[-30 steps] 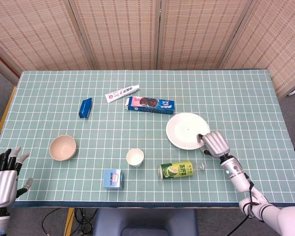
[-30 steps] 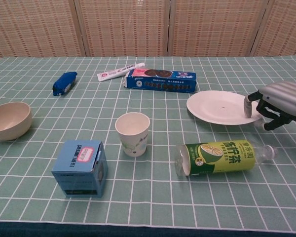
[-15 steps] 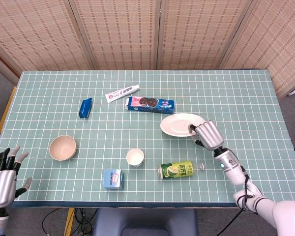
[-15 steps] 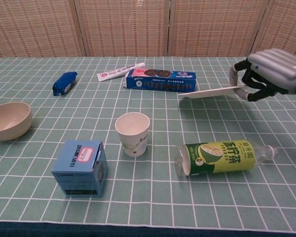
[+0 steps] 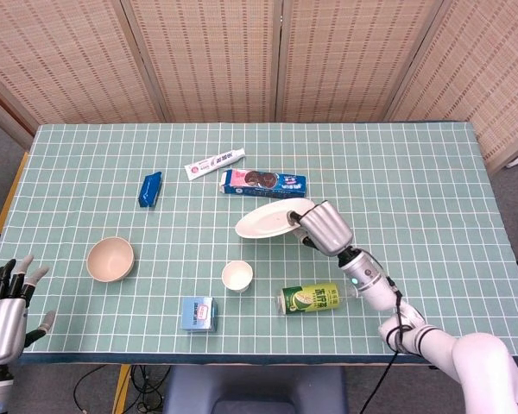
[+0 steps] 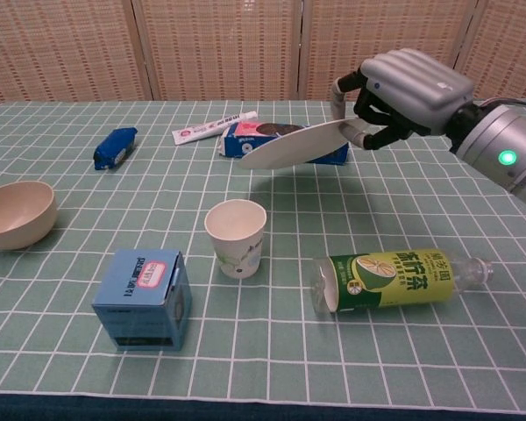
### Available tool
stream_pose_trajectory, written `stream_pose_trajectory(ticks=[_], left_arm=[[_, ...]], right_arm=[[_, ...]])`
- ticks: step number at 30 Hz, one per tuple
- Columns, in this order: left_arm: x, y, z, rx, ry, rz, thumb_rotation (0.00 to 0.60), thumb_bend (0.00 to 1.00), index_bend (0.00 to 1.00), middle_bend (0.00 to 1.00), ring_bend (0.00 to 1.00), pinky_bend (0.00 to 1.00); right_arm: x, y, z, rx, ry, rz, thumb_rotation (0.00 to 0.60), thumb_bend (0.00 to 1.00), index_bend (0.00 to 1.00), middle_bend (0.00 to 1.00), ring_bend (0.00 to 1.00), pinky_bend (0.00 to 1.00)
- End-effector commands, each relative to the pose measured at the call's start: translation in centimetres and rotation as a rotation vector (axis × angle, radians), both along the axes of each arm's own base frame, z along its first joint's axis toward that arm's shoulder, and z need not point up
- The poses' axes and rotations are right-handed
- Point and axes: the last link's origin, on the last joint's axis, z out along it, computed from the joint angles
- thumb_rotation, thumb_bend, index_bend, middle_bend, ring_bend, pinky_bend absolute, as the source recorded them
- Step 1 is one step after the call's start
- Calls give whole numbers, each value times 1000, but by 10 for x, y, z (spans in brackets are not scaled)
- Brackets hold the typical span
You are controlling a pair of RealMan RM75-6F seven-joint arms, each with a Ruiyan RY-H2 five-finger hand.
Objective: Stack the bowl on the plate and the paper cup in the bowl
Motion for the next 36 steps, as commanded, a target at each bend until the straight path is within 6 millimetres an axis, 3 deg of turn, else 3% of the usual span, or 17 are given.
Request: stream_pose_trajectory(ticks=[1, 9, 16, 27, 36], left_arm=[[-1, 0, 1, 2, 0, 1, 600, 250, 190, 34, 17, 92], [-4, -1, 5, 12, 1, 8, 600, 250, 189, 34, 17, 92], [-7, -2, 7, 13, -1, 16, 600, 251, 189, 34, 17, 92], [-8, -3, 8, 15, -3, 15, 600, 251, 189, 34, 14, 92], [-7, -3, 6, 15, -4, 6, 600, 250, 184, 34, 11, 92]], right_arm=[[21, -5, -12, -2, 6, 45, 600, 456, 661, 939, 945, 1000], [57, -14, -43, 18, 41, 101, 600, 456, 661, 938, 945, 1000], [71, -19, -62, 28, 78, 110, 600, 456, 661, 936, 942, 1000], [65, -10, -81, 62, 125, 99, 600, 408, 657, 913, 932, 1000], [55, -5, -88, 107, 173, 50, 600, 182, 458, 868, 903, 1000]])
